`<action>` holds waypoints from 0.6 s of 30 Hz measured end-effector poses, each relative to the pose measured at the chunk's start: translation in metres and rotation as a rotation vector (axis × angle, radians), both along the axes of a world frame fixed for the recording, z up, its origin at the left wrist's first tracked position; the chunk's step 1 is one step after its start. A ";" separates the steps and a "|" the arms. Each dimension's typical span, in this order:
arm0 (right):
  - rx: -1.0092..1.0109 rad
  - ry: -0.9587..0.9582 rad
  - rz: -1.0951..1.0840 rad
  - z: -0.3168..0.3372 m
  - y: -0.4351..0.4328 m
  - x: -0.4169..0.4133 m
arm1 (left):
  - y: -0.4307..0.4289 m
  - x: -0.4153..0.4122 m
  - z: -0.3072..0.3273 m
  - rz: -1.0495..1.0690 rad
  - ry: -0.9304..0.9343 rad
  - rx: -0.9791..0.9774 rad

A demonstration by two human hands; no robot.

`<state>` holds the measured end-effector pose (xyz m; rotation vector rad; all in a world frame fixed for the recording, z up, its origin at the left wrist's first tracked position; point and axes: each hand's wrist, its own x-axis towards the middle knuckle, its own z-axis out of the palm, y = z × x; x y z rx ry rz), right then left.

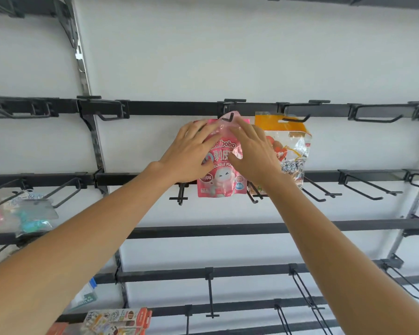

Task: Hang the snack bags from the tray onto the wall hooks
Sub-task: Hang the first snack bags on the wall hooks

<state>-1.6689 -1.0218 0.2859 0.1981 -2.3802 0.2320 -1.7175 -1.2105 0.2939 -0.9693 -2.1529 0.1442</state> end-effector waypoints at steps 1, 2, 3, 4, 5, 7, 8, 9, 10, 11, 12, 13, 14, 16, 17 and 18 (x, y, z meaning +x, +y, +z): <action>0.008 -0.043 -0.010 0.002 -0.001 0.001 | 0.000 0.001 0.001 0.007 -0.031 -0.009; 0.010 -0.080 -0.019 0.004 -0.002 0.003 | 0.000 0.002 0.003 0.009 -0.054 -0.015; 0.007 -0.116 -0.024 0.005 -0.004 0.005 | 0.000 0.005 0.003 0.009 -0.072 -0.020; 0.000 -0.148 -0.024 0.005 -0.006 0.007 | 0.000 0.009 0.003 0.007 -0.090 -0.027; -0.013 -0.176 -0.018 0.004 -0.008 0.009 | -0.002 0.012 0.001 0.002 -0.111 -0.032; -0.073 -0.226 0.014 -0.001 -0.017 0.018 | -0.010 0.019 -0.004 -0.007 -0.158 -0.028; -0.110 -0.251 0.029 -0.005 -0.023 0.024 | -0.016 0.023 -0.006 -0.011 -0.177 -0.020; -0.141 -0.280 0.039 -0.009 -0.030 0.031 | -0.024 0.026 -0.009 -0.012 -0.192 -0.009; -0.162 -0.308 0.045 -0.012 -0.038 0.039 | -0.033 0.029 -0.012 -0.006 -0.205 0.003; -0.183 -0.333 0.049 -0.016 -0.046 0.045 | -0.043 0.032 -0.015 0.004 -0.216 0.018; -0.206 -0.352 0.056 -0.018 -0.053 0.052 | -0.053 0.036 -0.018 0.016 -0.231 0.032; -0.232 -0.367 0.060 -0.019 -0.062 0.059 | -0.064 0.040 -0.022 0.028 -0.247 0.040; -0.245 -0.376 0.060 -0.018 -0.071 0.064 | -0.075 0.043 -0.027 0.040 -0.261 0.041; -0.236 -0.381 0.052 -0.016 -0.091 0.073 | -0.097 0.049 -0.034 0.060 -0.287 0.024; -0.223 -0.378 0.048 -0.015 -0.101 0.077 | -0.107 0.052 -0.036 0.071 -0.304 0.013; -0.213 -0.375 0.049 -0.016 -0.111 0.080 | -0.117 0.055 -0.038 0.084 -0.325 0.003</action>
